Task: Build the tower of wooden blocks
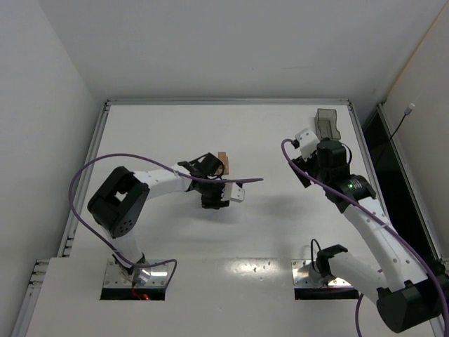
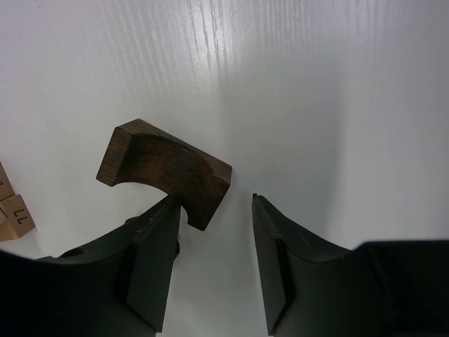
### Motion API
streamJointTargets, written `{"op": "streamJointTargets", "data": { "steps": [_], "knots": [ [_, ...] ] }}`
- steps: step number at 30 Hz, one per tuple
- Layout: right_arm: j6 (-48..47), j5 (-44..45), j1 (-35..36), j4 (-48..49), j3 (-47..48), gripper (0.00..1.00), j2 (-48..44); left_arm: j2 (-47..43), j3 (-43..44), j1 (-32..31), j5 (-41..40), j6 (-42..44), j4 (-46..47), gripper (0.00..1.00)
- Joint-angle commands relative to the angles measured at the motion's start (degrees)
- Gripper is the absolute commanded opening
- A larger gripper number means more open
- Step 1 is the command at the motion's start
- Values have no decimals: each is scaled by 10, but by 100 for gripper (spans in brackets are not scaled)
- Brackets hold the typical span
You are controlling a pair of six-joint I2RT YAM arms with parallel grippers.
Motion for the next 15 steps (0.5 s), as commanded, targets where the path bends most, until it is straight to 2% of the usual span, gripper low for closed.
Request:
{"op": "streamJointTargets", "data": {
  "steps": [1, 2, 5, 6, 9, 15],
  "knots": [
    [13, -18, -4, 19, 24, 78, 3, 3, 19, 7, 34, 11, 13, 40],
    [13, -18, -9, 19, 24, 78, 3, 8, 19, 7, 34, 6, 13, 40],
    [13, -18, -9, 19, 18, 78, 3, 8, 24, 7, 34, 1, 13, 29],
    [13, -18, -9, 19, 18, 78, 3, 13, 30, 7, 34, 1, 13, 17],
    [13, -28, -9, 19, 18, 78, 3, 13, 30, 7, 34, -10, 13, 0],
    [26, -28, -9, 25, 18, 78, 3, 3, 64, 0, 21, -70, -8, 0]
  ]
}}
